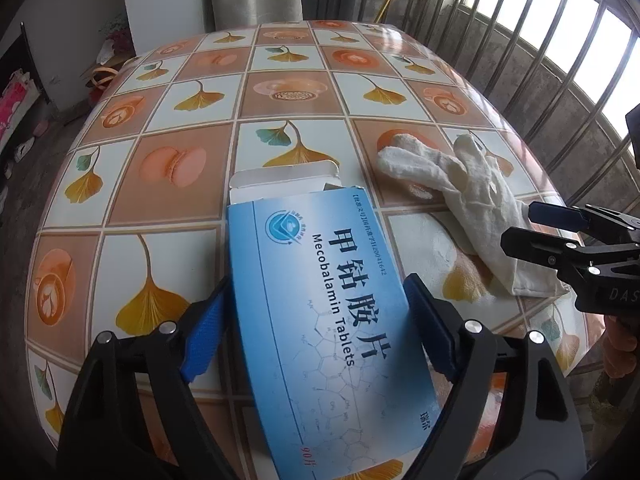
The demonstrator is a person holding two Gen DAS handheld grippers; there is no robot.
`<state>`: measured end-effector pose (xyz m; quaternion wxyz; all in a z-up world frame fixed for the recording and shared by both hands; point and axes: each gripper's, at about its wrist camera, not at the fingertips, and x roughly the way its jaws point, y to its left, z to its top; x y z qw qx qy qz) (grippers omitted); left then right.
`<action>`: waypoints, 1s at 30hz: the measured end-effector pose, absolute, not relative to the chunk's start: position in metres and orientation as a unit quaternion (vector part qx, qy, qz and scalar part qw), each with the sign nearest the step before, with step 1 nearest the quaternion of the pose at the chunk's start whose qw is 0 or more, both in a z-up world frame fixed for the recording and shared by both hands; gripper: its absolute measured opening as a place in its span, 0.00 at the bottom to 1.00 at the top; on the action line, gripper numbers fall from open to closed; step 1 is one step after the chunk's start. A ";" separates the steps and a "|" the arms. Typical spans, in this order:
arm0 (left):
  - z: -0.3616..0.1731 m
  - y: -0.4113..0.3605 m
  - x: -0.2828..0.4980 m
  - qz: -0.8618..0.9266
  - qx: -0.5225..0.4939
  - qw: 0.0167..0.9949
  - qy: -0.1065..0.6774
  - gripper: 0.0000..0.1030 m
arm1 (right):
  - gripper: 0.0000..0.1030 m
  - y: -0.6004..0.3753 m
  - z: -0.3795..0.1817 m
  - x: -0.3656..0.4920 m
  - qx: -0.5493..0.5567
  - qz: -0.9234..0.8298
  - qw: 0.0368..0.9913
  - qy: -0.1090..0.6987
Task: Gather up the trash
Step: 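Lift the gloves with the right tool while the left tool lifts the tablet box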
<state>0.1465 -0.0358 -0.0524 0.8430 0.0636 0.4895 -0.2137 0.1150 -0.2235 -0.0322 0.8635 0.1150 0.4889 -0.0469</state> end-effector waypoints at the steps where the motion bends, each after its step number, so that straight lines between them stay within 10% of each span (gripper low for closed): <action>1: -0.052 -0.036 0.147 -0.213 0.063 0.843 0.489 0.77 | 0.72 -0.223 -0.031 0.116 0.105 -0.055 0.865 0.487; 16: -0.052 -0.037 0.145 -0.210 0.068 0.848 0.482 0.75 | 0.76 -0.218 -0.045 0.127 0.093 -0.058 0.855 0.507; 30: -0.046 -0.038 0.143 -0.204 0.070 0.855 0.472 0.75 | 0.28 -0.230 -0.041 0.121 0.130 -0.069 0.851 0.503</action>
